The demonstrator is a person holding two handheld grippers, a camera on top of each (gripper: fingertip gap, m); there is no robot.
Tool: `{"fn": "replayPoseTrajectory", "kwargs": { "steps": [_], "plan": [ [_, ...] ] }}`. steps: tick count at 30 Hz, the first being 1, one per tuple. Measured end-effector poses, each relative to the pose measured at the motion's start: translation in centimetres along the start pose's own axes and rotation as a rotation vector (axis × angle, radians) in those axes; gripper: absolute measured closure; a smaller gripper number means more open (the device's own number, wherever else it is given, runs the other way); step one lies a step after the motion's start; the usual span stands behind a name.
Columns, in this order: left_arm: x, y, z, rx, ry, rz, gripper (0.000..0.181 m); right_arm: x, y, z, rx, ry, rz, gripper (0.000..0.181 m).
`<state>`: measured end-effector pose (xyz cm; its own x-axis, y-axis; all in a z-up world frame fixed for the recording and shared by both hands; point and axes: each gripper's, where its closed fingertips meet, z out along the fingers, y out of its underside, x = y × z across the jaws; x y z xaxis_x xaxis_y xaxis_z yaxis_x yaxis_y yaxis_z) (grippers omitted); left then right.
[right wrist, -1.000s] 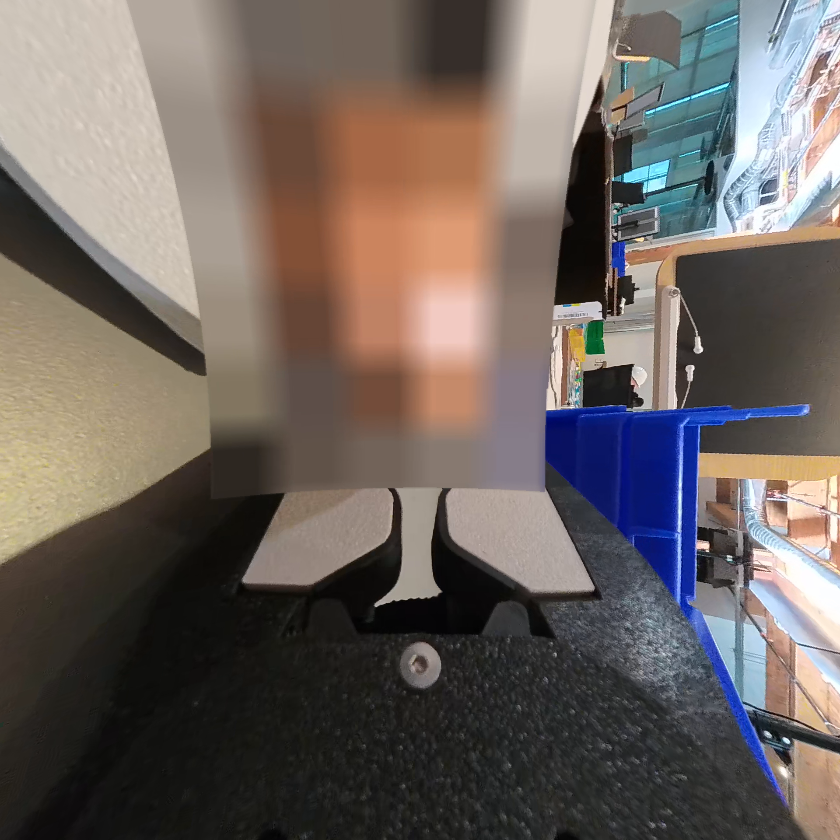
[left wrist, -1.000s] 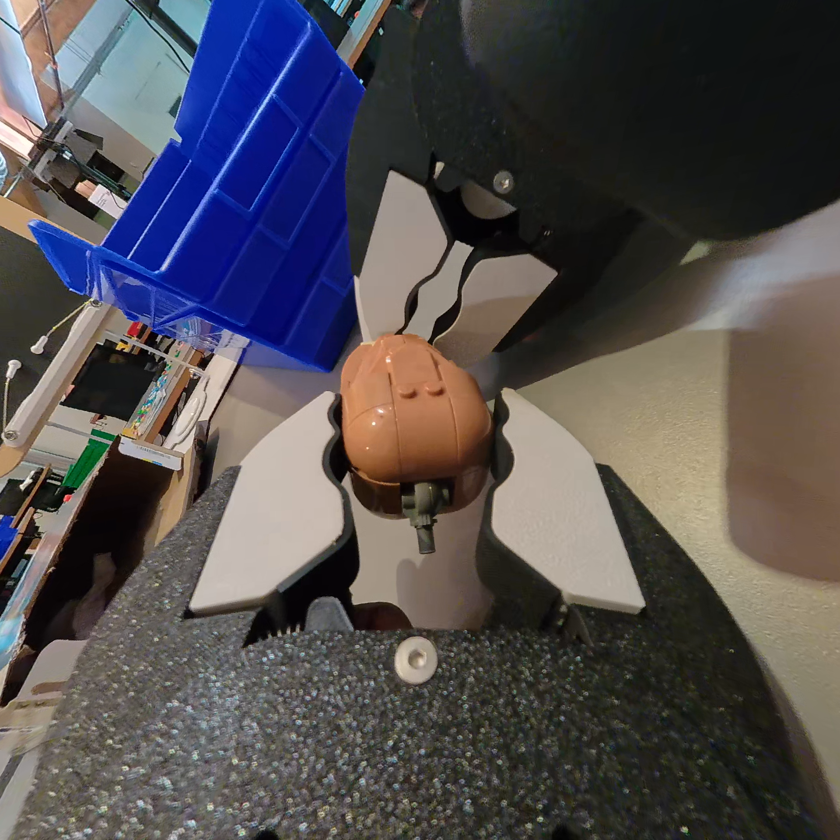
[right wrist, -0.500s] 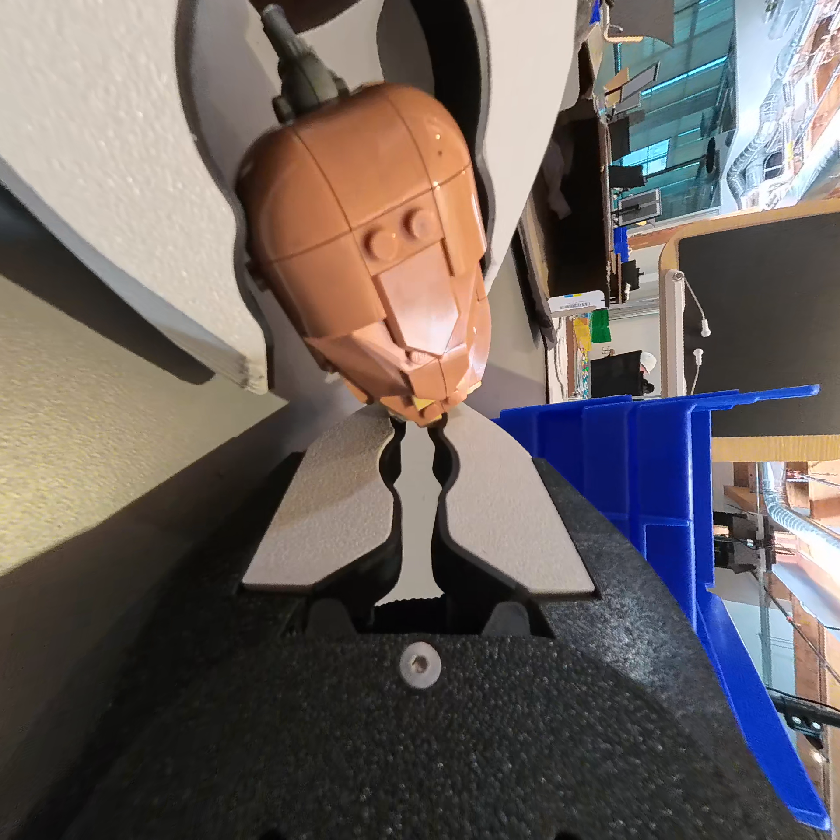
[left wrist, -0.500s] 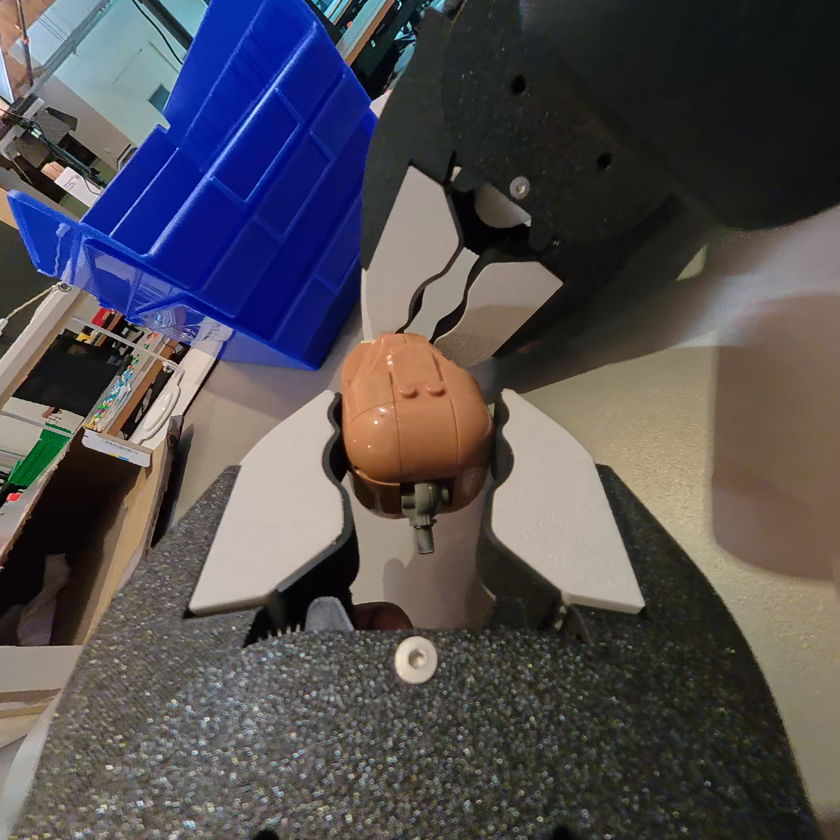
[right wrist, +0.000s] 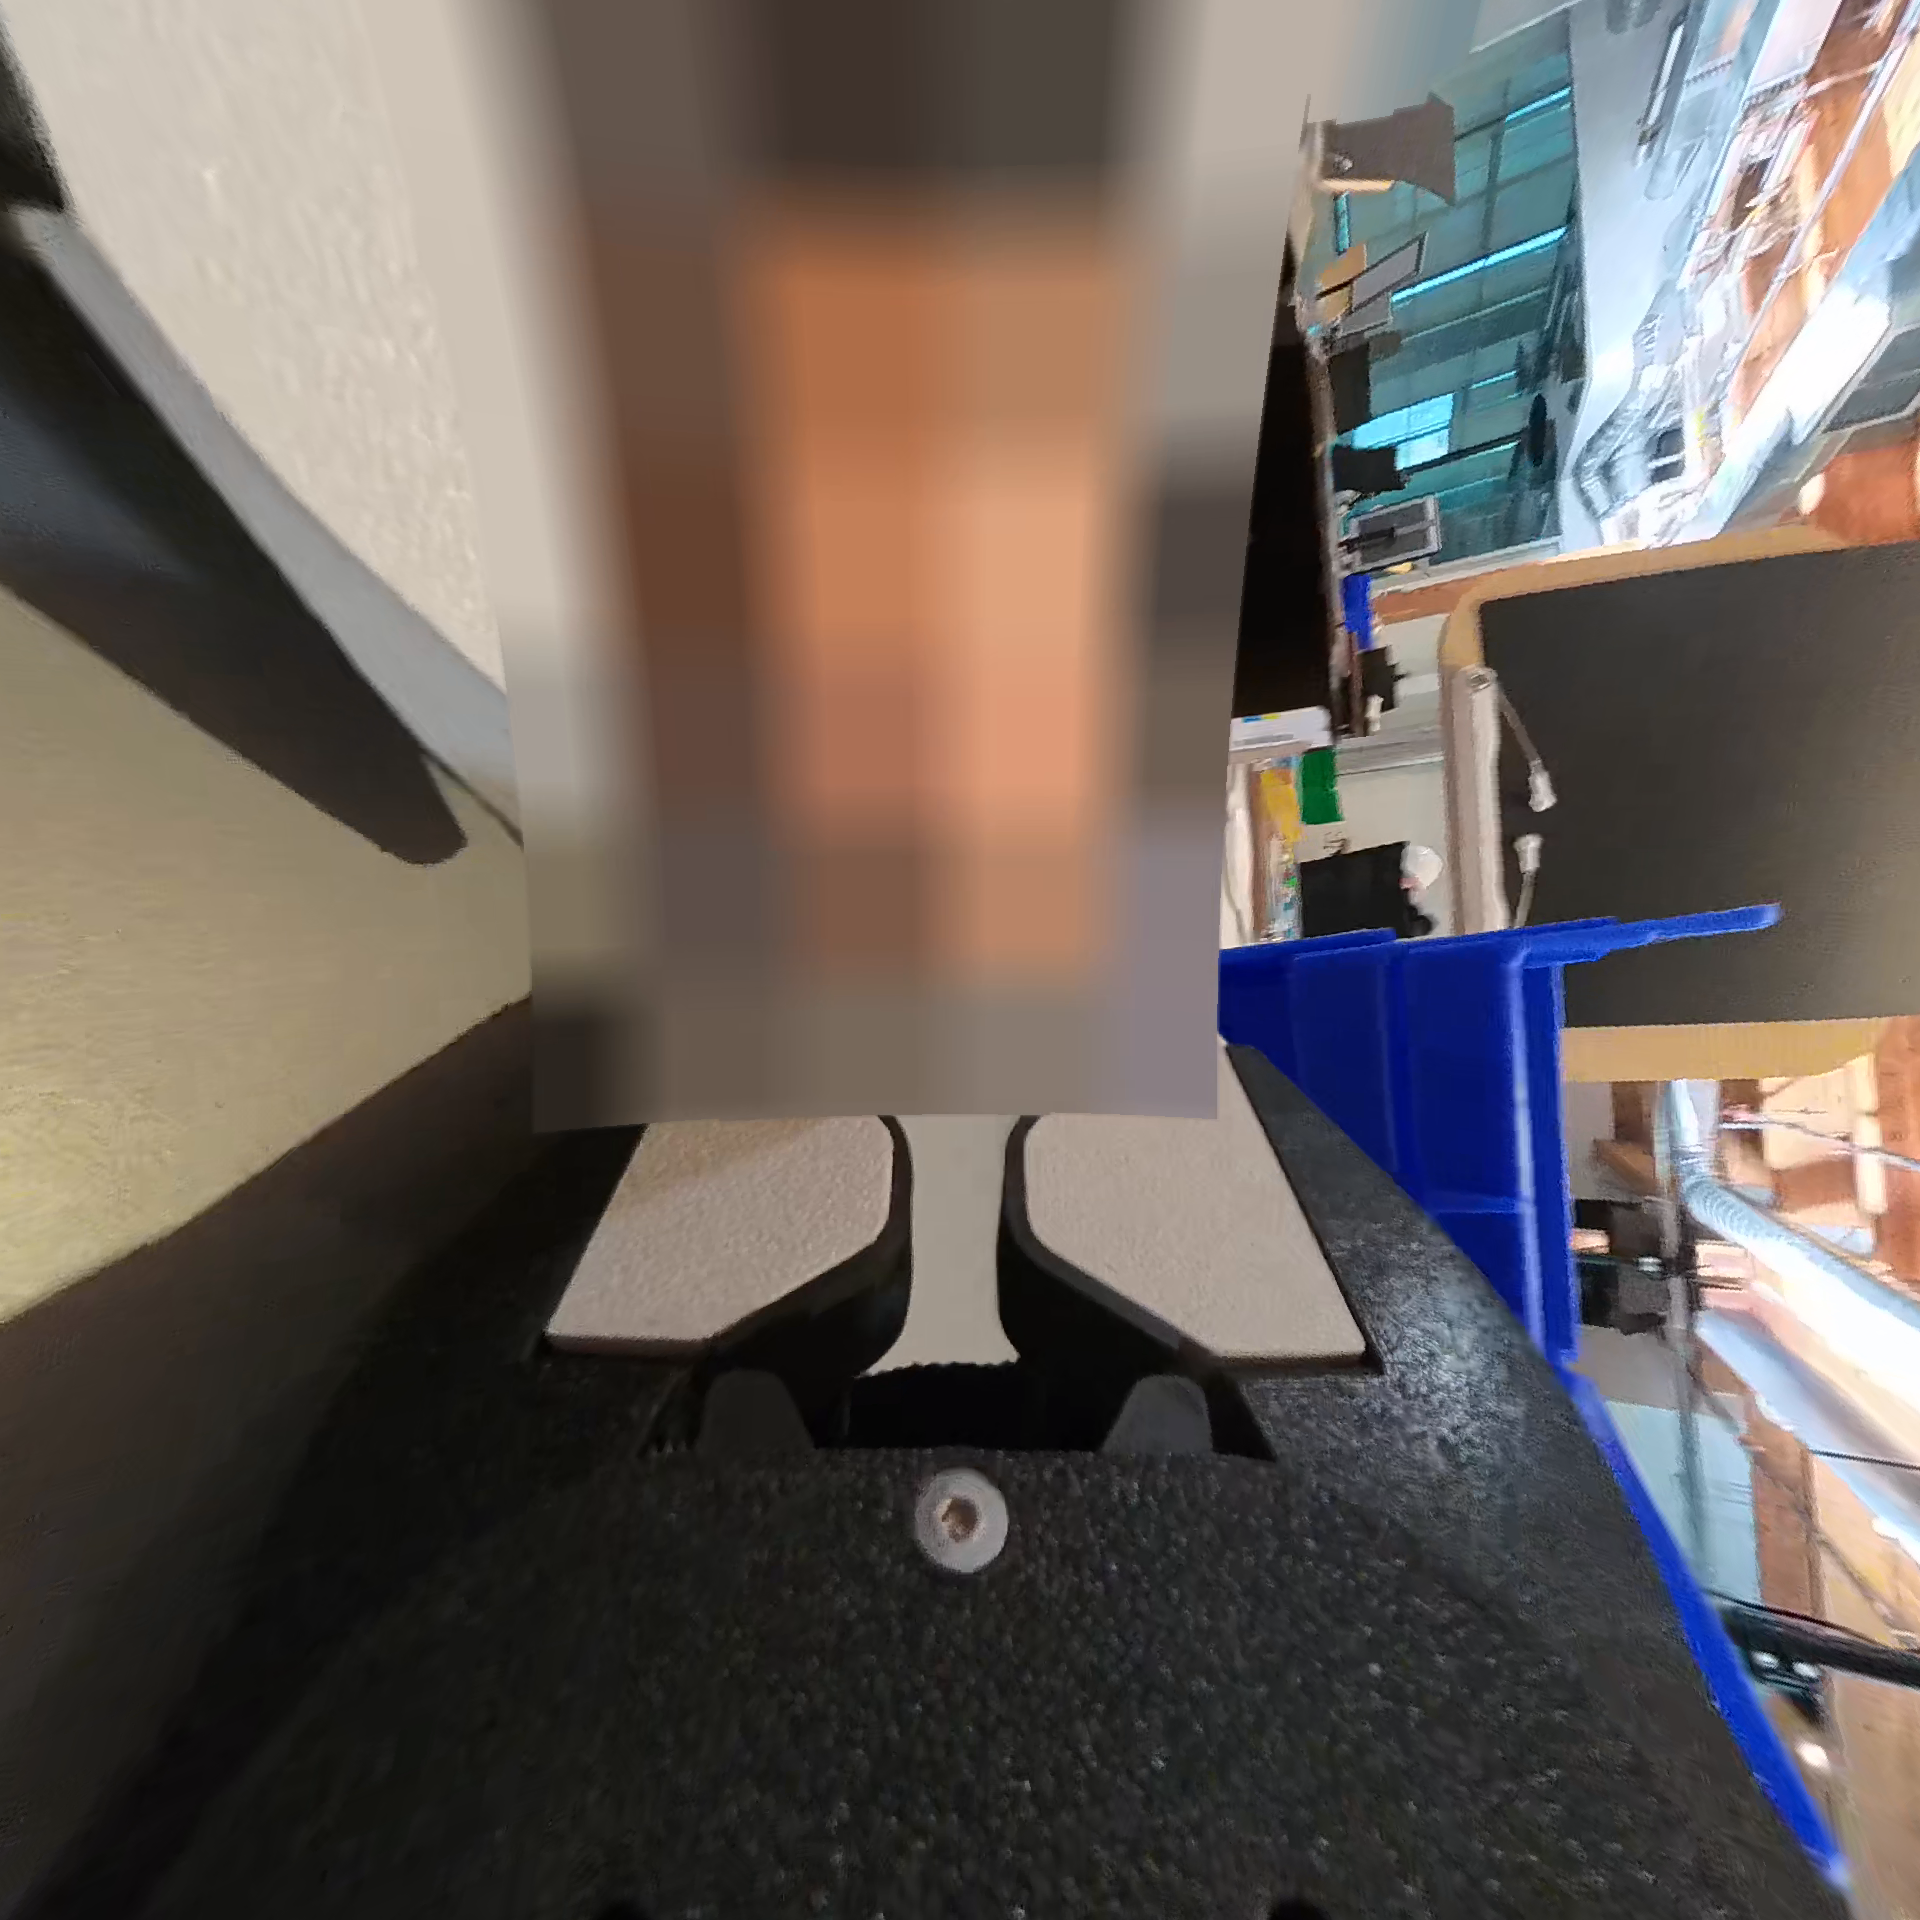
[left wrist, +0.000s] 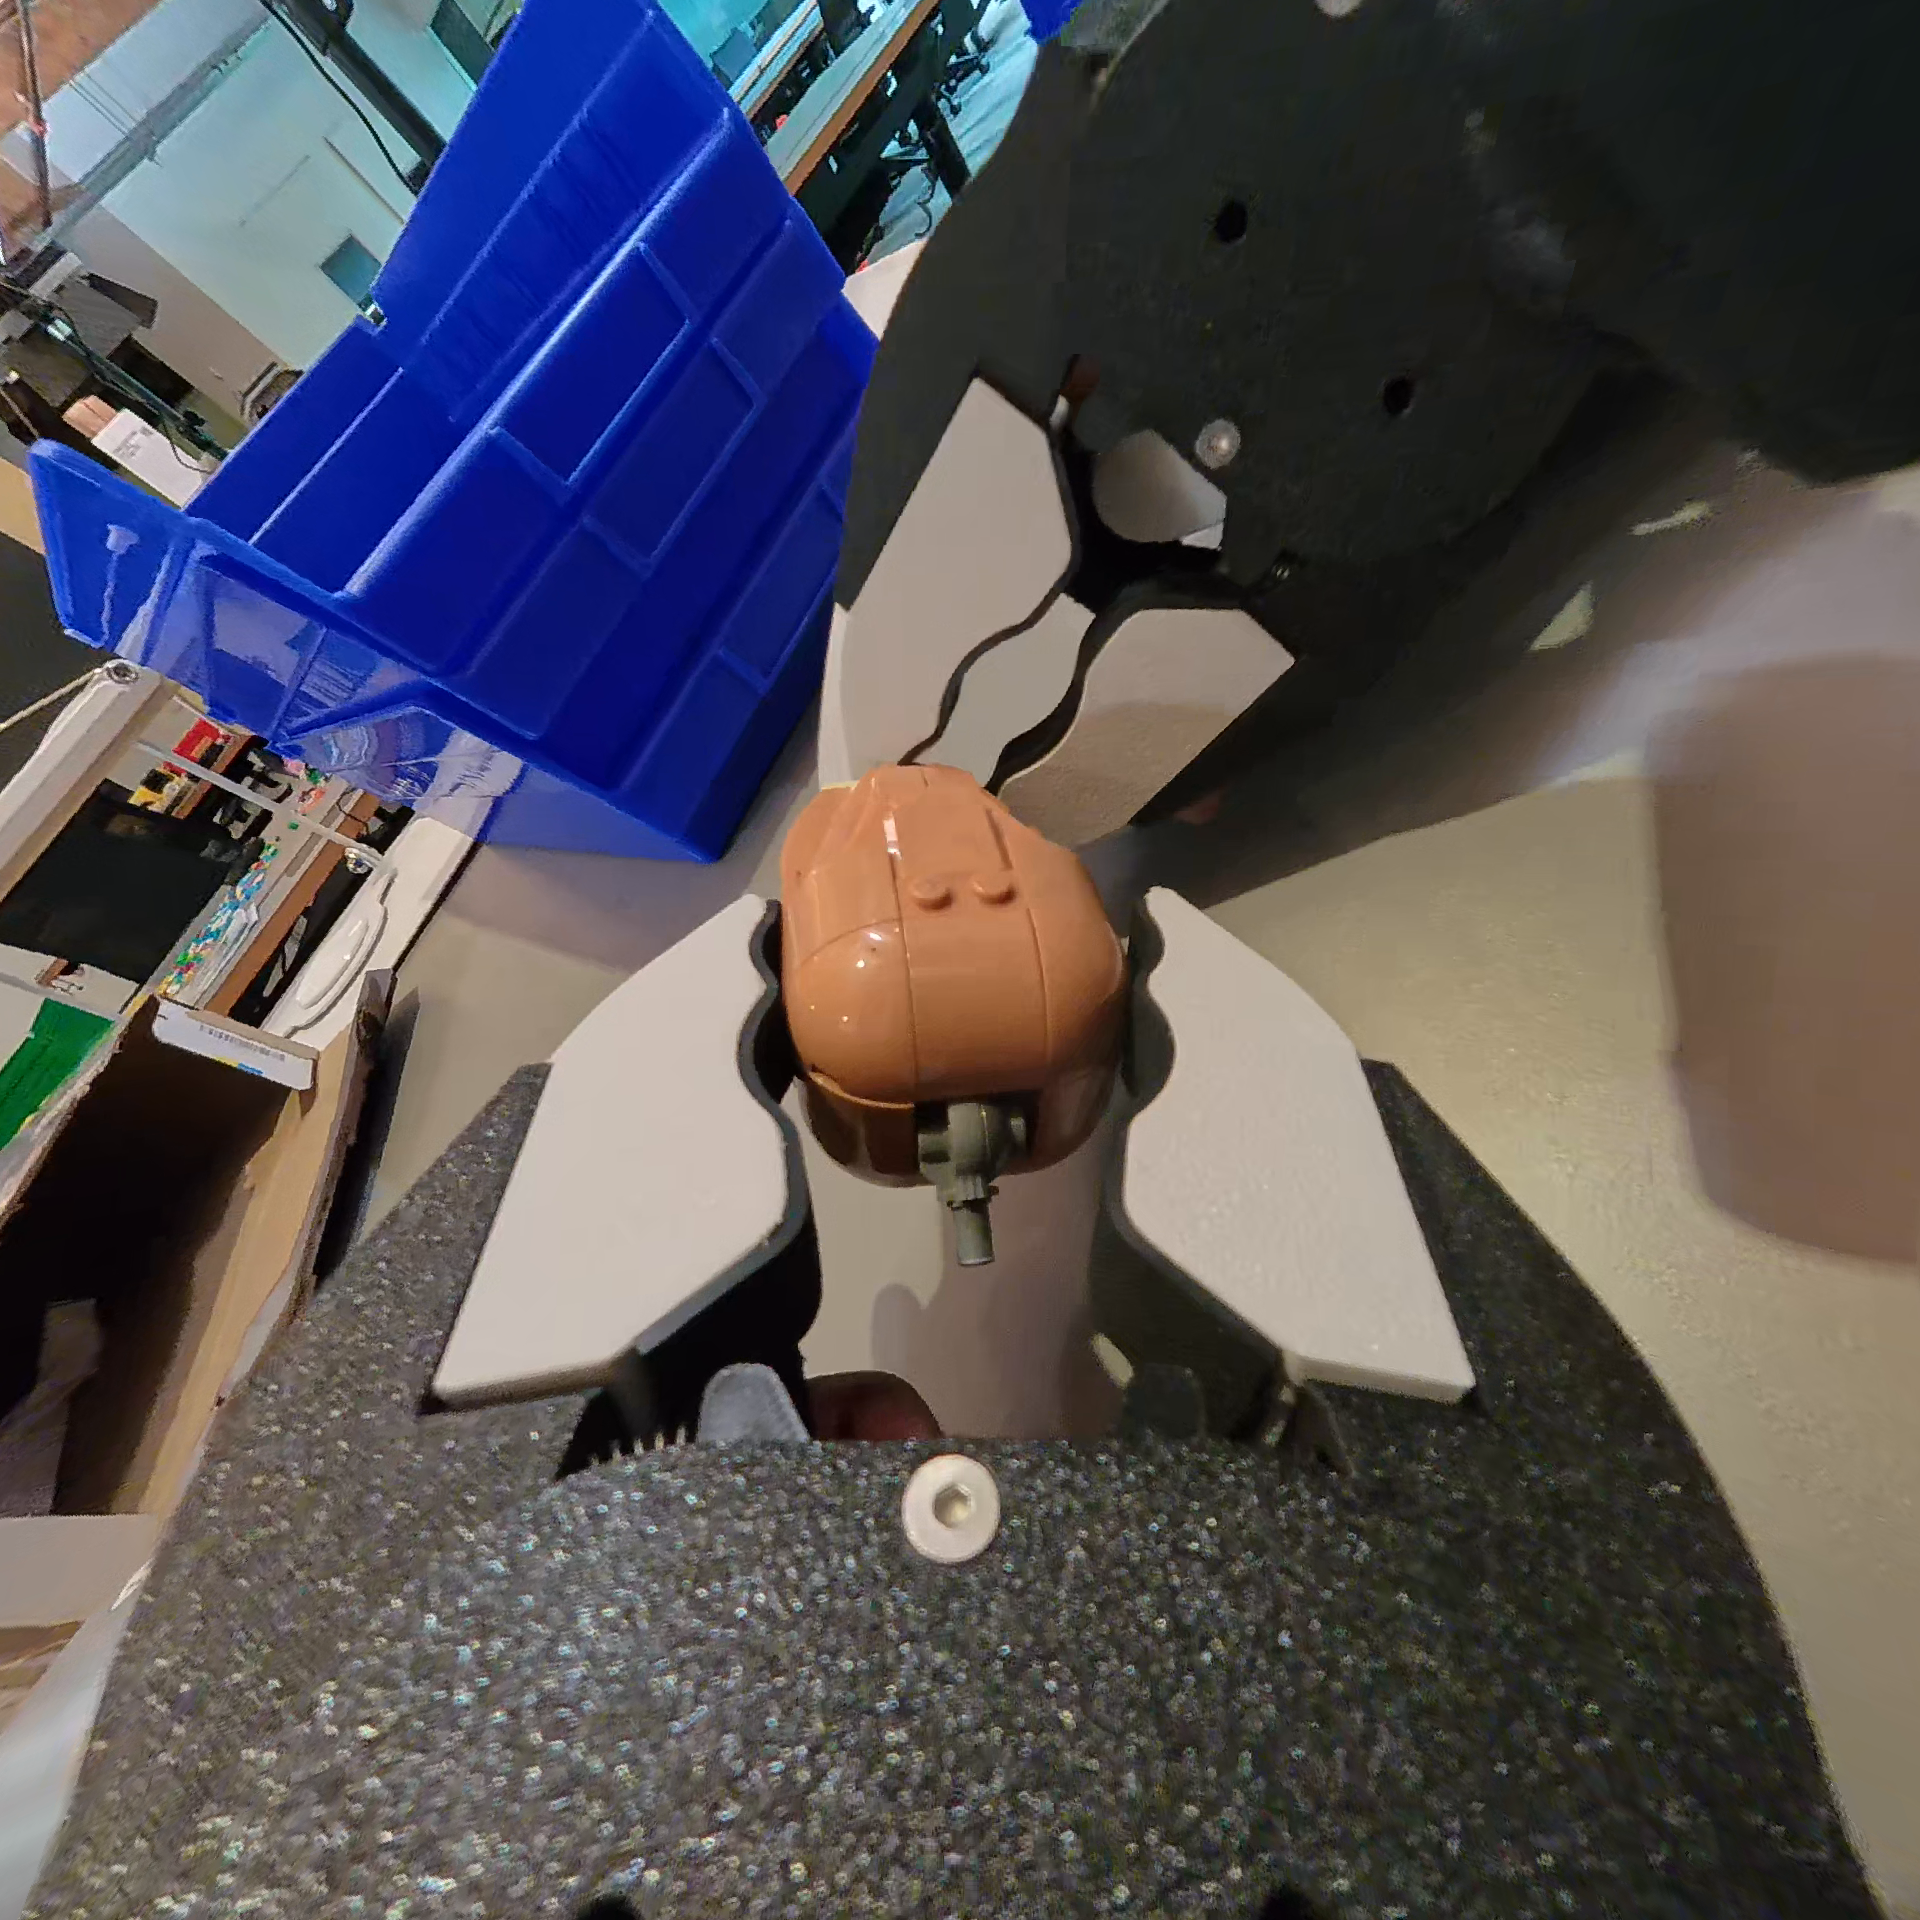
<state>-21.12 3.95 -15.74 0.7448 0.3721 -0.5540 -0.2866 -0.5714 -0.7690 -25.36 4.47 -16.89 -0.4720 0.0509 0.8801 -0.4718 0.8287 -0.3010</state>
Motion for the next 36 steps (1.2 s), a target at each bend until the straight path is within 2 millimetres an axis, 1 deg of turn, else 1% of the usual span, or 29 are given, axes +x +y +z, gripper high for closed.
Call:
{"fn": "replayPoseTrajectory", "kwargs": {
  "steps": [1, 3, 4, 5, 7, 17, 25, 33, 36],
  "plan": [
    [0.0, 0.0, -0.1, 0.007, 0.006, 0.000, 0.118, 0.2, -0.1, -0.1, 0.007, 0.022, -0.026, 0.166],
    [0.2, 0.0, -0.2, 0.010, 0.021, 0.014, 0.118, 0.5, -0.3, -0.3, 0.014, 0.052, -0.051, 0.156],
    [0.3, 0.1, -0.2, 0.012, 0.024, 0.026, 0.118, 0.4, -0.4, -0.3, 0.018, 0.051, -0.049, 0.154],
    [0.3, 0.0, -0.3, 0.016, 0.023, 0.035, 0.118, 0.4, -0.4, -0.3, 0.024, 0.046, -0.048, 0.155],
    [0.1, -0.3, -0.4, 0.037, 0.012, 0.037, 0.119, 0.2, -0.6, -0.4, 0.036, 0.035, -0.049, 0.168],
    [-0.6, -1.2, -0.8, 0.079, -0.056, 0.084, 0.119, 1.3, -1.0, -0.8, 0.007, 0.067, 0.046, 0.169],
    [-0.7, -2.2, -1.2, 0.125, -0.100, 0.145, 0.119, 1.8, -1.3, -1.1, -0.002, 0.098, 0.084, 0.170],
    [-0.9, -2.6, -1.5, 0.149, -0.117, 0.150, 0.119, 2.3, -1.4, -1.4, -0.005, 0.109, 0.145, 0.171],
    [-0.9, -2.5, -1.5, 0.142, -0.115, 0.155, 0.119, 2.2, -1.4, -1.4, -0.013, 0.110, 0.139, 0.171]
  ]
}}
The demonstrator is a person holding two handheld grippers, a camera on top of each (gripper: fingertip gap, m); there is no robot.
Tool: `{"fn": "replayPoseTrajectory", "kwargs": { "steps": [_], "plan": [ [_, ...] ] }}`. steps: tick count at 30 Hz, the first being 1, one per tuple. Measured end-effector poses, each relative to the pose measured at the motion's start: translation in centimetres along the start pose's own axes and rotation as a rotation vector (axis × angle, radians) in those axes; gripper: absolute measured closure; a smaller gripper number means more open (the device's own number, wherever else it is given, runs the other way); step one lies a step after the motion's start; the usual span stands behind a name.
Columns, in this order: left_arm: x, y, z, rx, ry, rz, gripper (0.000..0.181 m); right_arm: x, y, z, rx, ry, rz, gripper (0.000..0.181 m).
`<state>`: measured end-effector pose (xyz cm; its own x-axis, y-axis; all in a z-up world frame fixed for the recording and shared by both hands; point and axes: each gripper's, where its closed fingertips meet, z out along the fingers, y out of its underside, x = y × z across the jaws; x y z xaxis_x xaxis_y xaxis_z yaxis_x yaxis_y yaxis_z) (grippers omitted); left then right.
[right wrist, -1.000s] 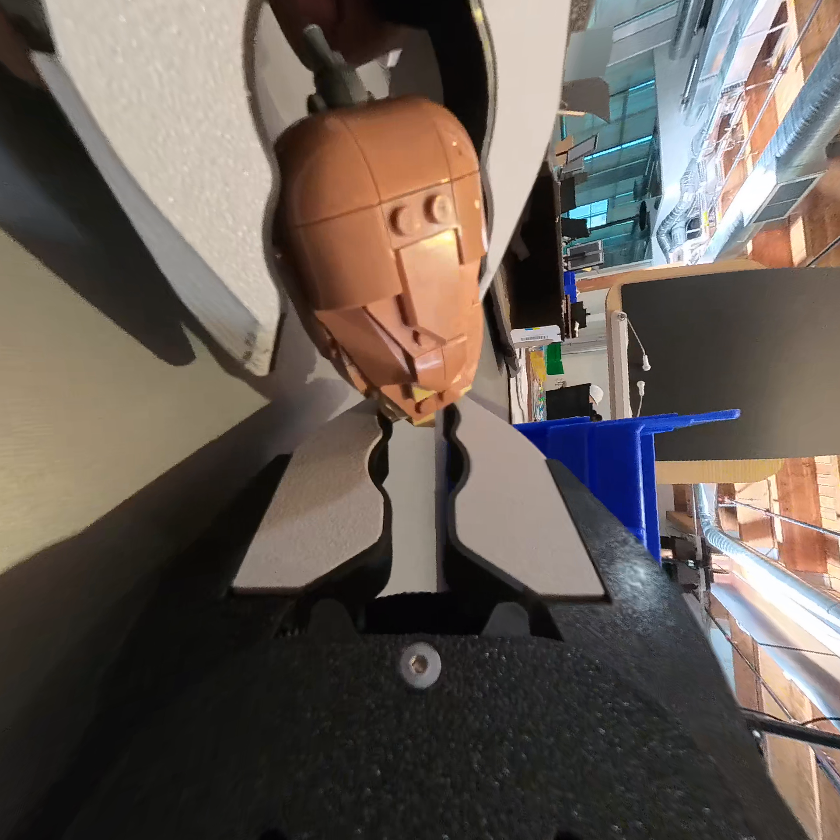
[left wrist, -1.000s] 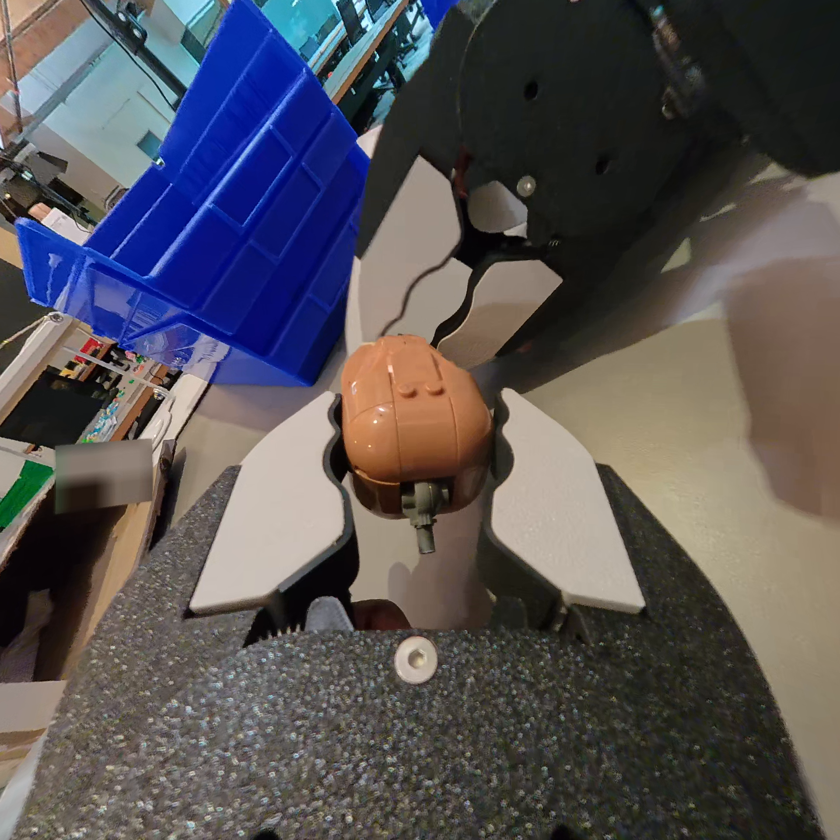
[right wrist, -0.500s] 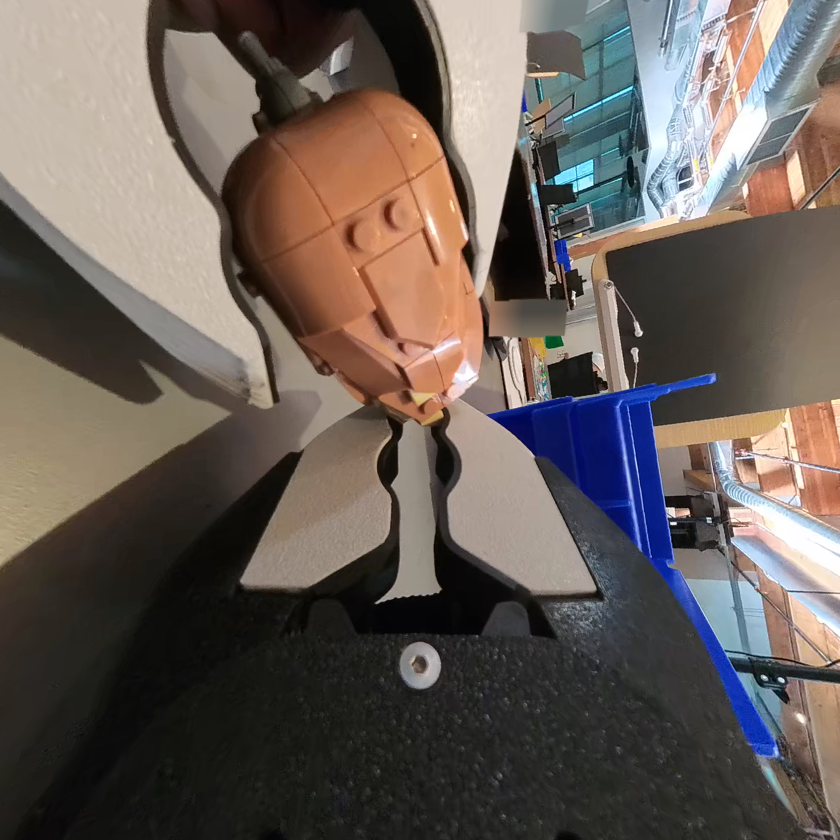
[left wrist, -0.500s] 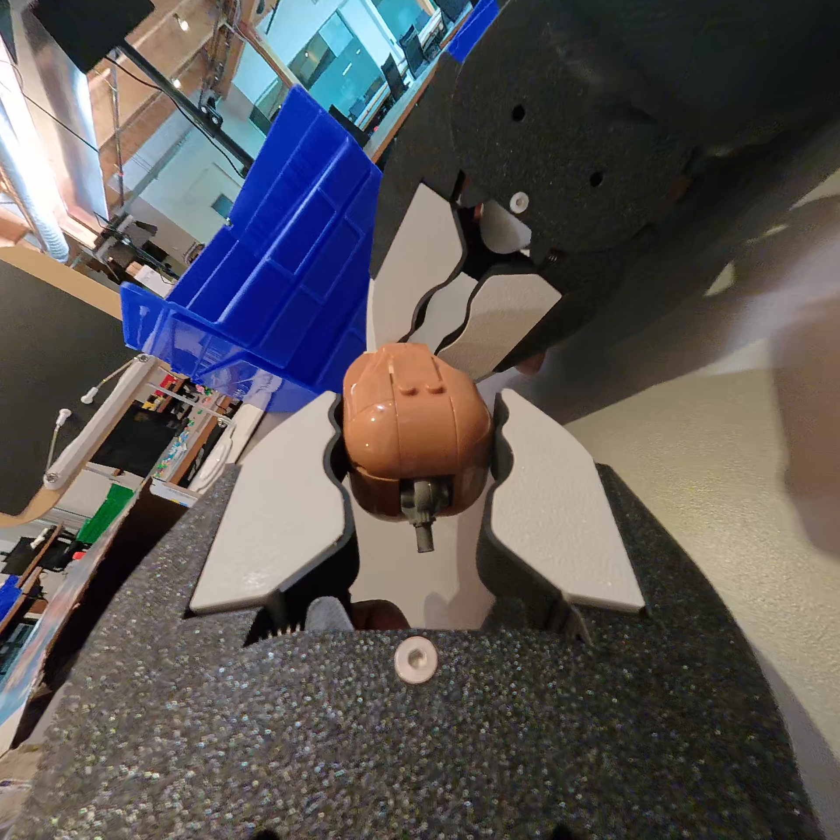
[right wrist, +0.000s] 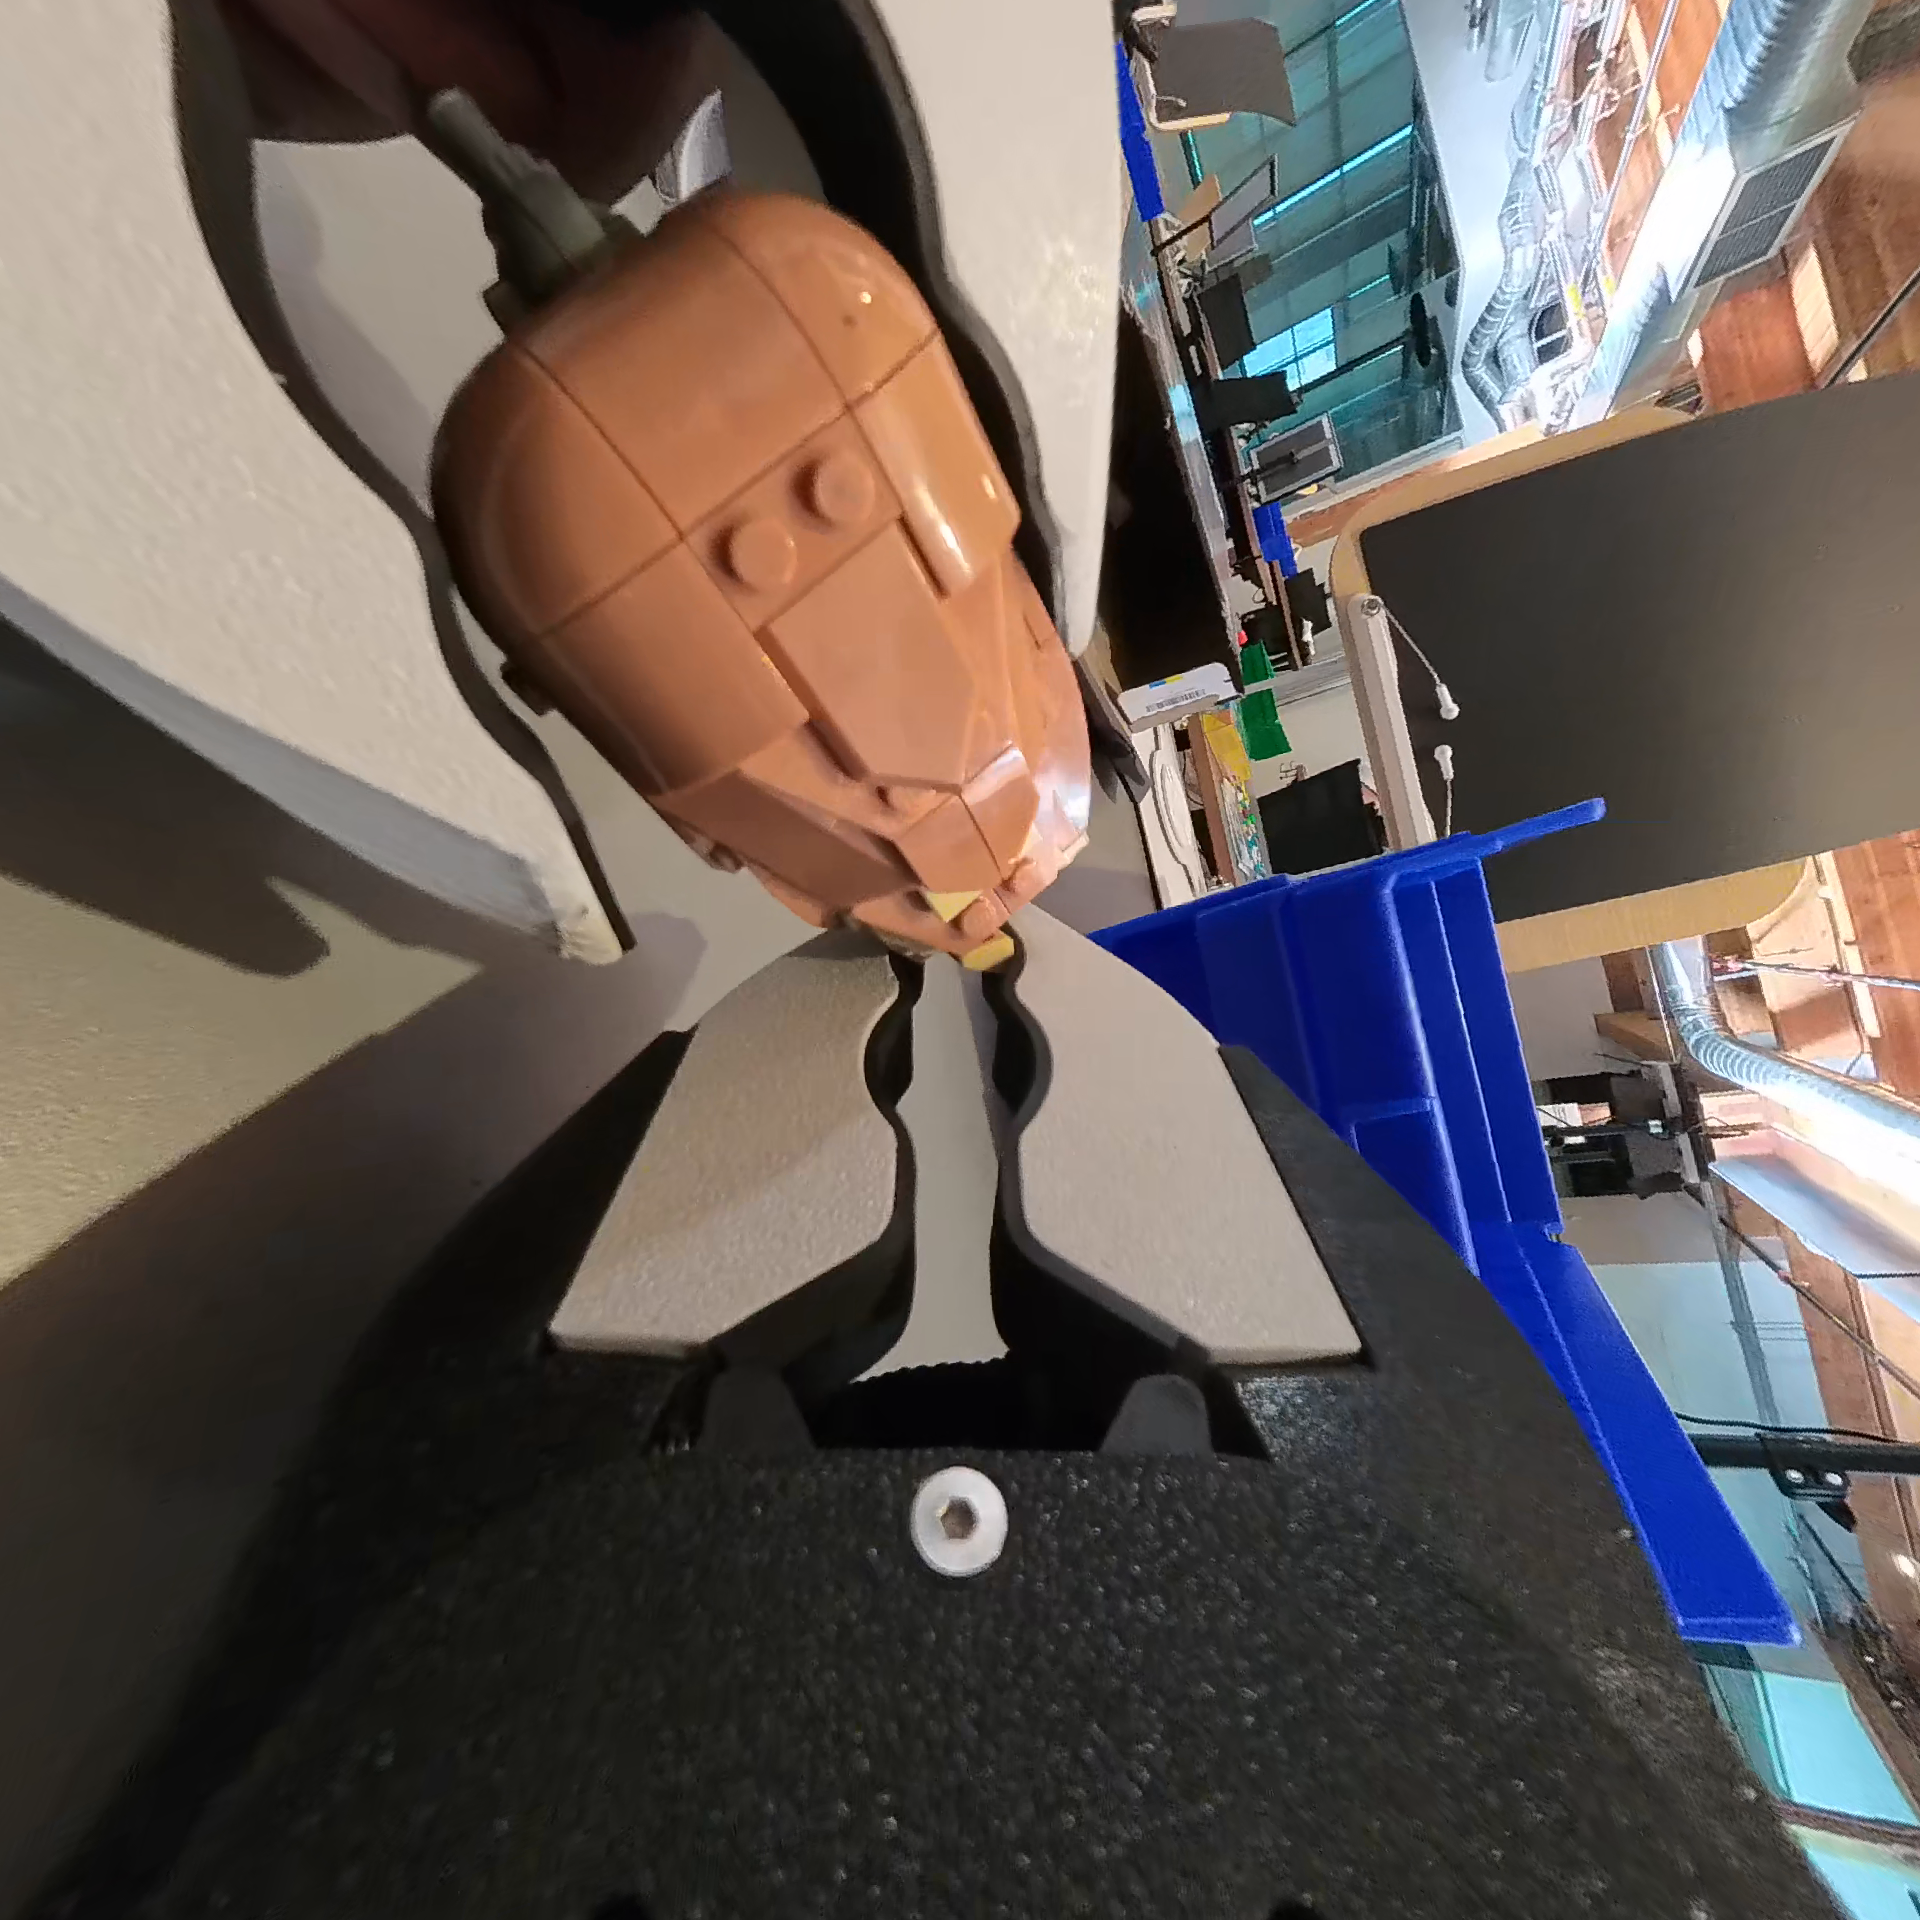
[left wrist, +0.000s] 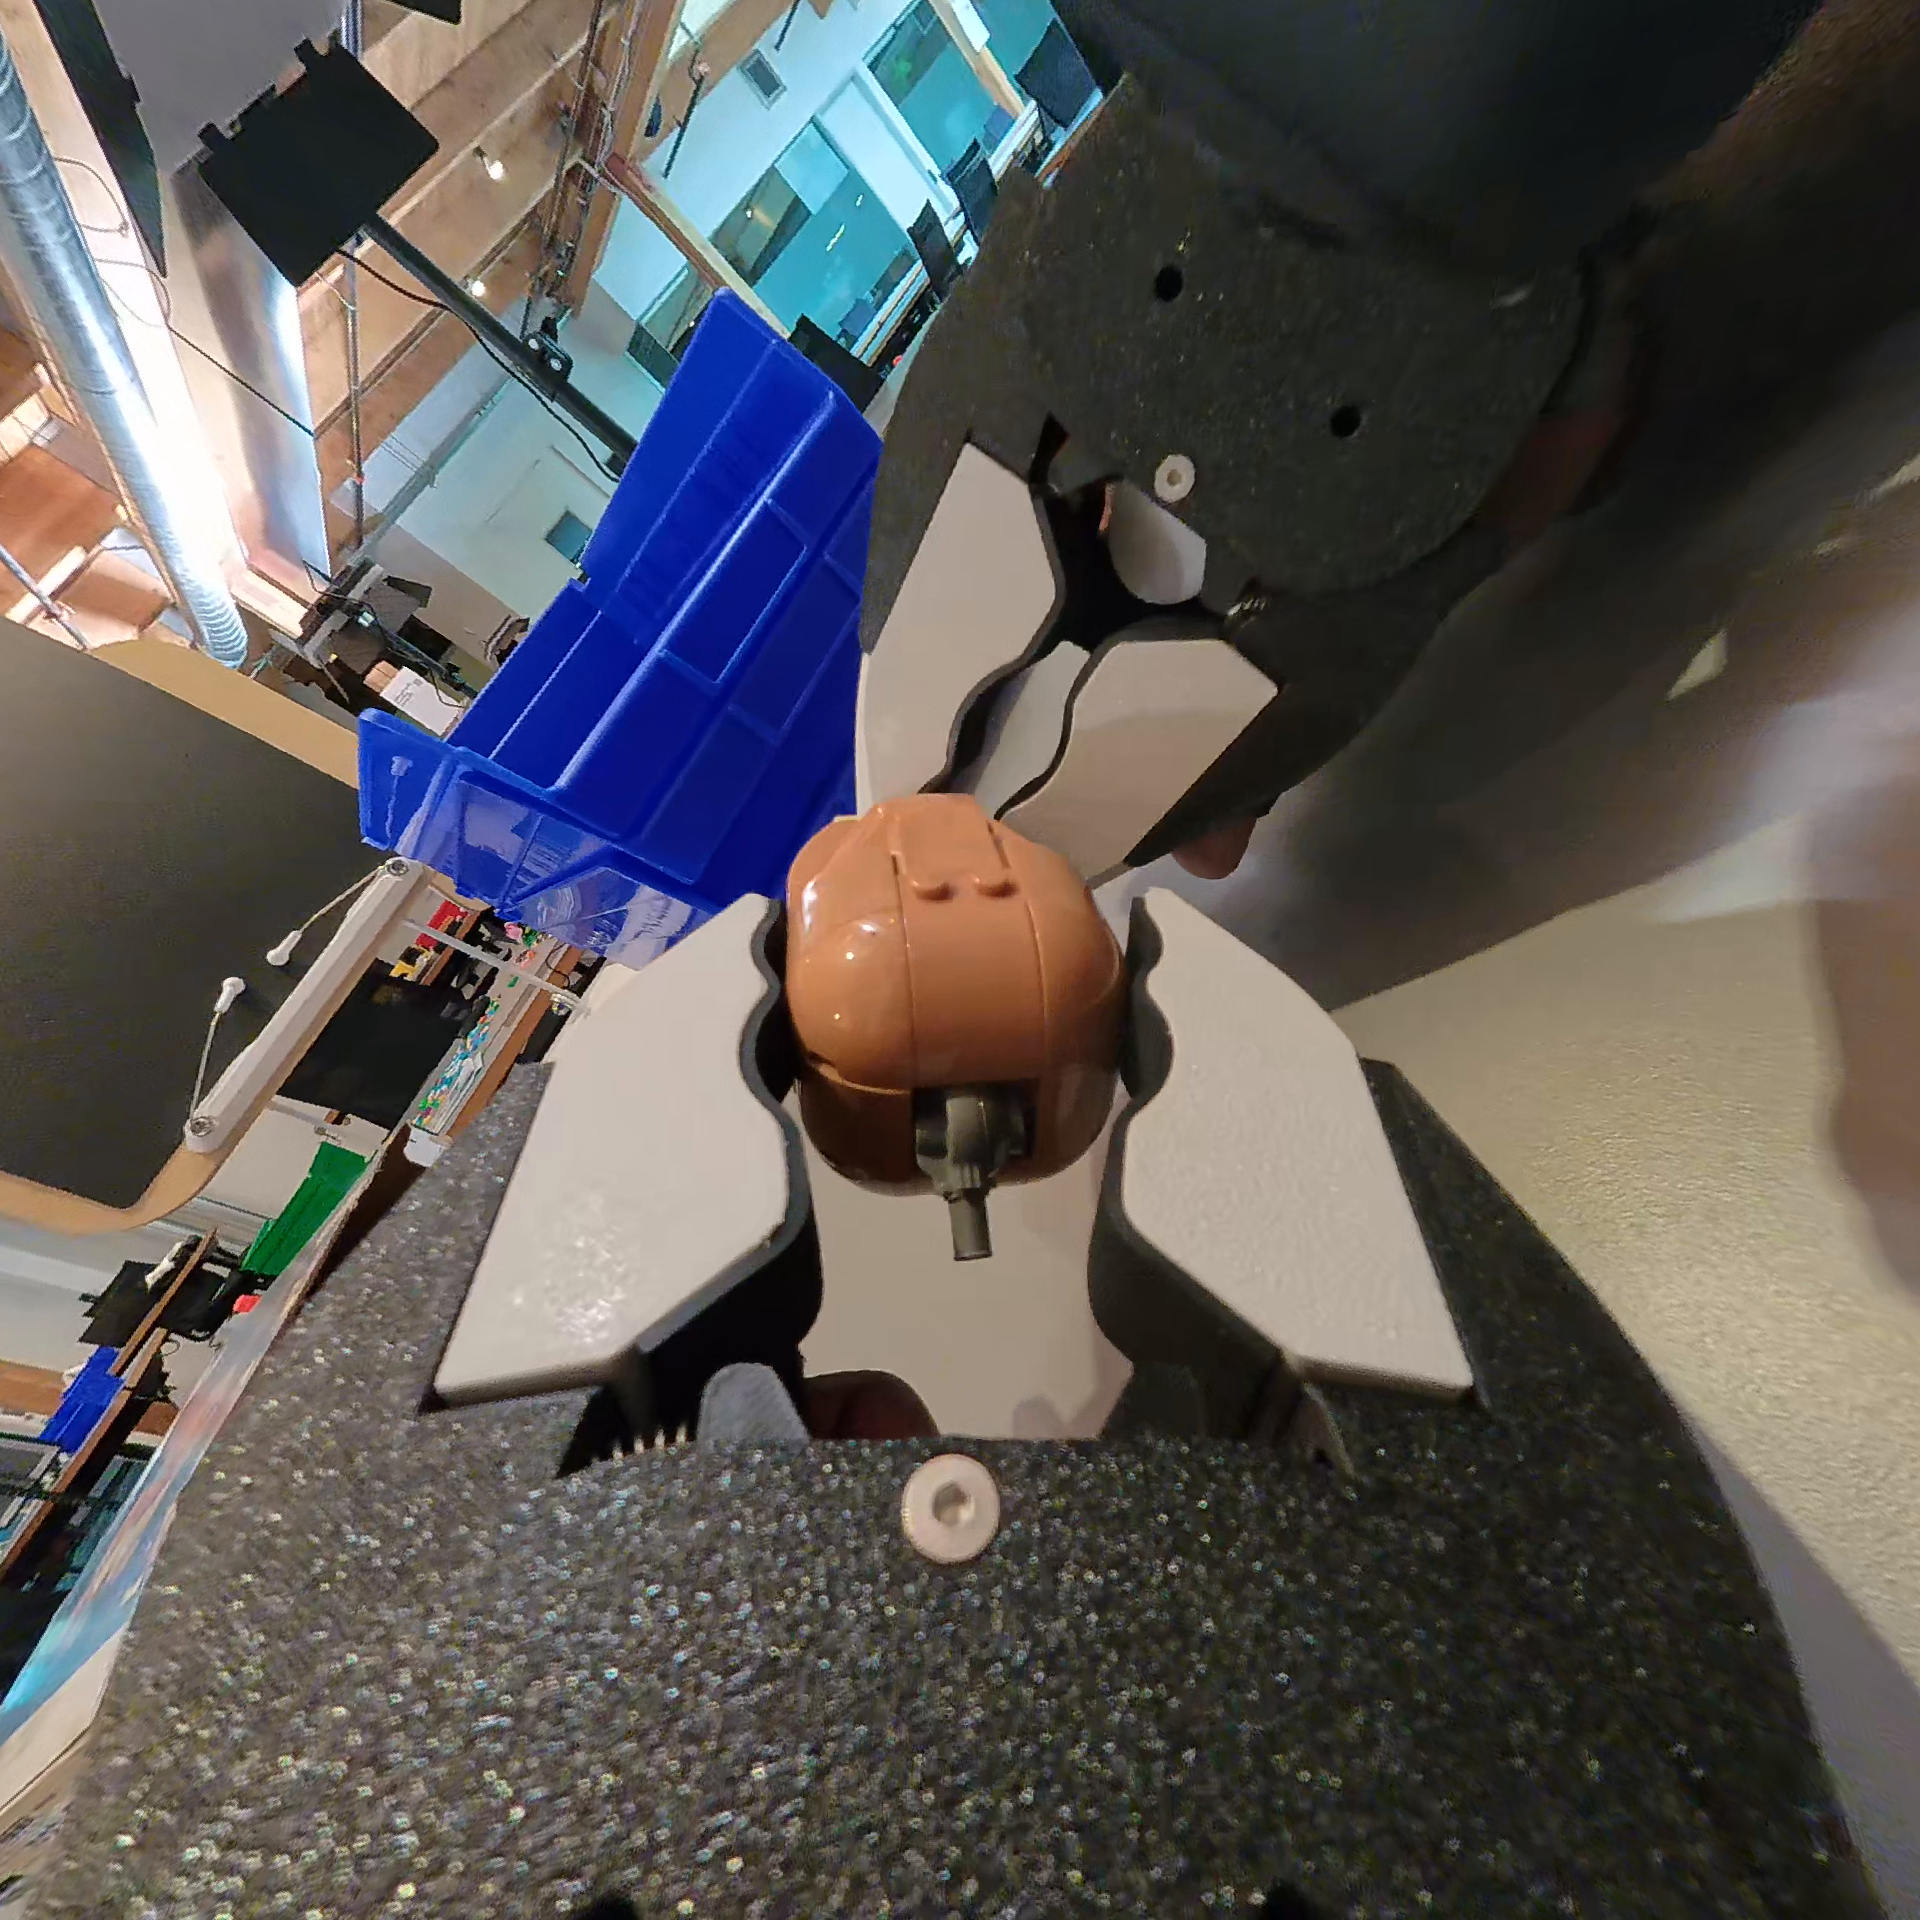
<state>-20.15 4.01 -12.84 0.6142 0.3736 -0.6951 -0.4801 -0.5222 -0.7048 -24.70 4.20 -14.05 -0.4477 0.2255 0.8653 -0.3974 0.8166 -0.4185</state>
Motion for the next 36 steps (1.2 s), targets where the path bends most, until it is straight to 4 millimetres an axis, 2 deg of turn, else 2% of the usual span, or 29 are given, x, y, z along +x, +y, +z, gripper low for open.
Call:
{"fn": "replayPoseTrajectory", "kwargs": {
  "steps": [19, 29, 32, 34, 35, 36],
  "plan": [
    [-0.2, -0.8, -0.5, 0.051, 0.017, -0.048, 0.120, -0.1, -0.7, -0.2, 0.087, -0.036, 0.075, 0.170],
    [-1.7, -0.8, -1.3, 0.089, -0.010, -0.143, 0.120, 1.6, 0.3, -0.3, 0.104, -0.032, 0.230, 0.170],
    [-2.0, -0.9, -1.3, 0.092, -0.023, -0.157, 0.121, 3.3, 0.2, -0.8, 0.125, 0.034, 0.240, 0.170],
    [-2.2, -0.8, -1.3, 0.088, -0.032, -0.167, 0.123, 6.0, 0.2, -1.3, 0.145, 0.127, 0.257, 0.169],
    [-2.3, -0.7, -1.3, 0.084, -0.040, -0.172, 0.132, 7.9, 0.1, -1.6, 0.155, 0.182, 0.270, 0.170],
    [-2.5, -0.8, -1.5, 0.089, -0.052, -0.177, 0.150, 10.0, 0.1, -2.0, 0.163, 0.244, 0.291, 0.169]
  ]
}}
